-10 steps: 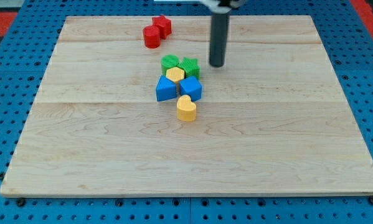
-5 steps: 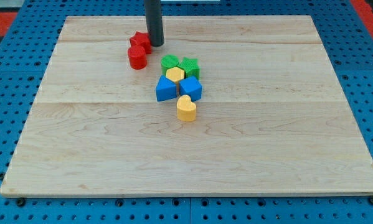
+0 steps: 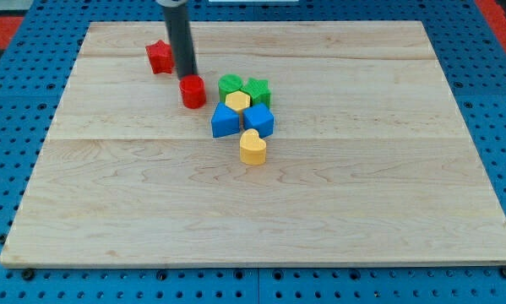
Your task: Separate the red blocks
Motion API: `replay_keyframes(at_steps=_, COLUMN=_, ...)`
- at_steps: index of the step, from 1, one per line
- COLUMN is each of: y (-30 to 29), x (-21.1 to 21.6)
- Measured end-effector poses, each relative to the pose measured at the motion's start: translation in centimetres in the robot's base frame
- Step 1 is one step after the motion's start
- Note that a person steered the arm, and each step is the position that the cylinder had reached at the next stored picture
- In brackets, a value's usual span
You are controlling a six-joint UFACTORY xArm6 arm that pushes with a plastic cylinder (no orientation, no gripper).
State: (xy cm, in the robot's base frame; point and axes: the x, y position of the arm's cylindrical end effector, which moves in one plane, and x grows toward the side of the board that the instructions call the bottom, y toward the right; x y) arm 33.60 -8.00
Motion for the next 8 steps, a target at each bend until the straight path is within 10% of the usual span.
replay_keyframes(at_steps=3, y=-7.2, x=0.6)
replay_keyframes(at_steps=5, y=-4.9, x=9.6)
replay_keyframes(at_steps=8, y=-2.8, x=6.1)
